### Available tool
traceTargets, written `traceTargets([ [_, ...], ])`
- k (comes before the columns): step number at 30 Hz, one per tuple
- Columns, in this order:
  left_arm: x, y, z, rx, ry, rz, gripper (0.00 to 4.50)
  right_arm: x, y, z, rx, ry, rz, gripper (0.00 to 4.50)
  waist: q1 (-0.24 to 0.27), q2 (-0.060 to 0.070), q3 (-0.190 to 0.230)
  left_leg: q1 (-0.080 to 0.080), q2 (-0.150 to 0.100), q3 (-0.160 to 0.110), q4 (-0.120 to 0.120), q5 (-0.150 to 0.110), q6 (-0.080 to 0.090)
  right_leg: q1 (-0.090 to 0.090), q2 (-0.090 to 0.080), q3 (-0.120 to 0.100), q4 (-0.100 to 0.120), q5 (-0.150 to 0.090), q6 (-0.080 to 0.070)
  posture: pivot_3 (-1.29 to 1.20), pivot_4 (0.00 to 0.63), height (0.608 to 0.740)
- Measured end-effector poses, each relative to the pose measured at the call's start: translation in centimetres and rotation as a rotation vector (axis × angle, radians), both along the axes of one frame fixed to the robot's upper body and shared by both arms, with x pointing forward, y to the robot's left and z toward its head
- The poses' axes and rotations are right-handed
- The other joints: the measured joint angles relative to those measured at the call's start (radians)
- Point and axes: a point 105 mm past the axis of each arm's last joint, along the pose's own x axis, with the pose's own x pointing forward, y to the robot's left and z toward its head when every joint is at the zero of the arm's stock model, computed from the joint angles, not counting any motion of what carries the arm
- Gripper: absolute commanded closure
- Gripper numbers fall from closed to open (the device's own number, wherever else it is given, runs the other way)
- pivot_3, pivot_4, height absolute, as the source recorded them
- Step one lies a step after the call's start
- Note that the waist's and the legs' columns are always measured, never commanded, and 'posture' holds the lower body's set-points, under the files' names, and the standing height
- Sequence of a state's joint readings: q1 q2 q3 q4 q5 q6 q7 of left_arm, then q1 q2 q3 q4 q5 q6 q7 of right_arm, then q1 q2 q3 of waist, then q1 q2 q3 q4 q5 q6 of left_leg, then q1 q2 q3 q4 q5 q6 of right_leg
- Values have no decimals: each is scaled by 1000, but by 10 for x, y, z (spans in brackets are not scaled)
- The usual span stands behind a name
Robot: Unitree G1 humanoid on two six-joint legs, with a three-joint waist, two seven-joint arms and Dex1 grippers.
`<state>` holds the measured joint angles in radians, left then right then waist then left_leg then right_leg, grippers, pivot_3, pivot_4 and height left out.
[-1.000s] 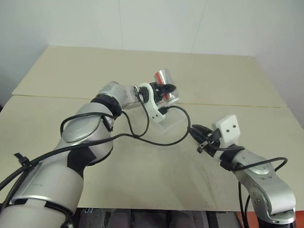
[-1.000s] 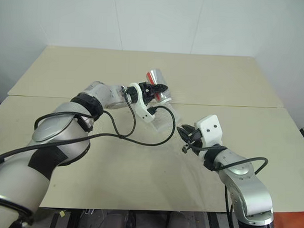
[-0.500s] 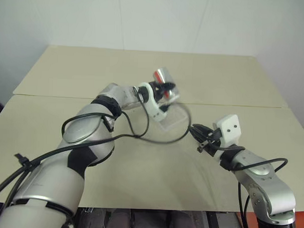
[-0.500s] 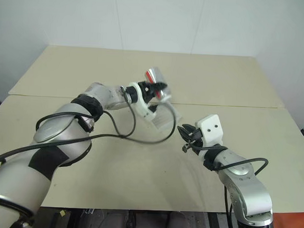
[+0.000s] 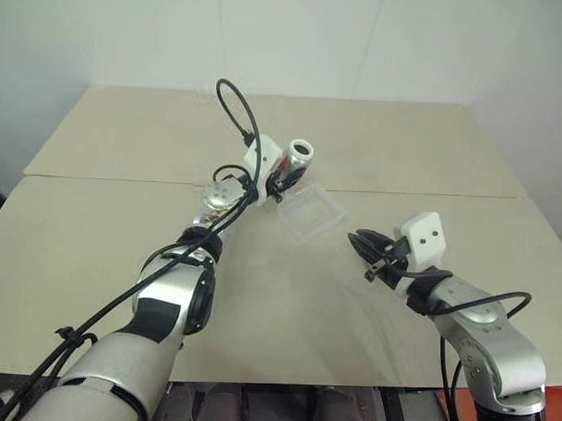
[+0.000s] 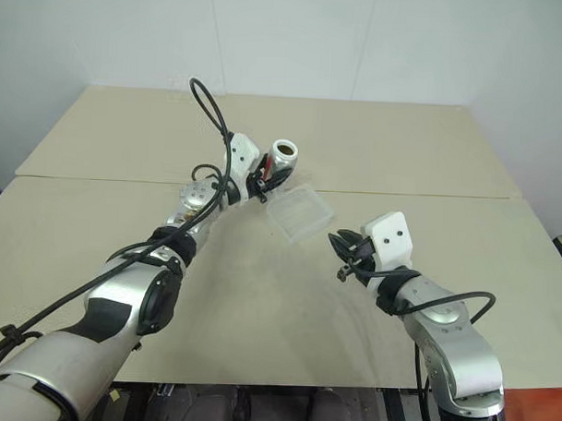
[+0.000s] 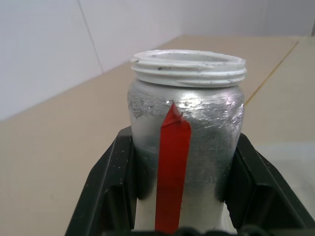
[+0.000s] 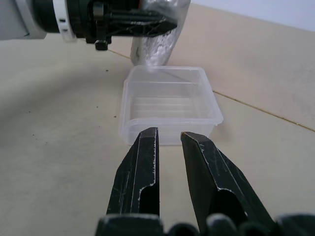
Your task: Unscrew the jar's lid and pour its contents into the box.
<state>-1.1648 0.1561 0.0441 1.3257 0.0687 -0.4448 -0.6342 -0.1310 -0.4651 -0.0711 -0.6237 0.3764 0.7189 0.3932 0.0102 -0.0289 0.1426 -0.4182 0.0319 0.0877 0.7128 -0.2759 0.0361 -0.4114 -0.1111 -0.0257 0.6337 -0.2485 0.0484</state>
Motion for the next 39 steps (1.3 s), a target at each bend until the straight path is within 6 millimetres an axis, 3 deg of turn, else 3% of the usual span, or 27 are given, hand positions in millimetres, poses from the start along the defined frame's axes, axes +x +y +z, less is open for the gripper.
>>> traceTargets([
  [3, 1, 7, 2, 218, -144, 30, 2567, 1, 0, 1, 0, -2, 4, 3412, 1, 0, 0, 0, 0, 0, -1, 0, 0, 0, 0, 0, 2, 0, 0, 0, 150, 740],
  [6, 2, 13, 7, 598, -423, 43, 2567, 1, 0, 1, -1, -1, 8, 3412, 2, 0, 0, 0, -1, 0, -1, 0, 0, 0, 0, 0, 1, 0, 0, 0, 150, 740],
  [12, -4, -16, 37, 1166, -1097, -82, 2567, 1, 1, 2, 2, -9, 12, 3412, 28, 0, 0, -2, -1, -1, 0, -3, 5, 2, 0, -1, -2, 1, 2, 0, 150, 740],
  [15, -9, -28, 34, 1297, -1334, -170, 2567, 0, 1, 2, 4, -10, 12, 3412, 29, 0, 0, -3, -1, 0, 0, -2, 4, 1, -1, -1, -3, 1, 3, 0, 150, 740],
  [20, -17, -42, 10, 1382, -1487, -296, 2567, 0, 2, 0, 15, -6, 6, 3412, 27, 0, 0, -7, -1, 1, 1, -1, 1, -6, 0, 0, -1, 1, 3, 0, 150, 740],
  [23, -15, -39, 6, 1432, -1512, -323, 2567, -1, 1, -2, 26, 3, -3, 3412, 26, 0, 0, -8, -1, 2, 0, 0, 1, -8, 0, 1, 0, 1, 3, 0, 150, 740],
  [28, -13, -41, 20, 1436, -1542, -287, 2567, -2, -3, -6, 32, 13, -24, 3412, 26, 0, 0, -8, -1, 3, 1, 0, 1, -8, -1, 1, 0, 1, 3, 0, 150, 740],
  [31, -12, -42, 26, 1376, -1475, -228, 2567, -2, -4, -5, 32, 11, -28, 3412, 26, 0, 0, -8, -1, 3, 1, 0, 1, -9, -1, 1, 0, 1, 3, 0, 150, 740],
  [34, -9, -40, 33, 1227, -1288, -122, 2567, -3, -4, -5, 31, 11, -28, 3412, 25, 0, 0, -8, -1, 3, 1, 0, 1, -9, -1, 1, 1, 1, 3, 0, 150, 740],
  [39, 5, -10, 22, 746, -636, 74, 2567, -3, -6, -5, 27, 11, -34, 3412, 9, 0, 0, -7, 0, 4, 3, 1, 0, -10, -1, 1, 7, 1, 3, 0, 150, 740],
])
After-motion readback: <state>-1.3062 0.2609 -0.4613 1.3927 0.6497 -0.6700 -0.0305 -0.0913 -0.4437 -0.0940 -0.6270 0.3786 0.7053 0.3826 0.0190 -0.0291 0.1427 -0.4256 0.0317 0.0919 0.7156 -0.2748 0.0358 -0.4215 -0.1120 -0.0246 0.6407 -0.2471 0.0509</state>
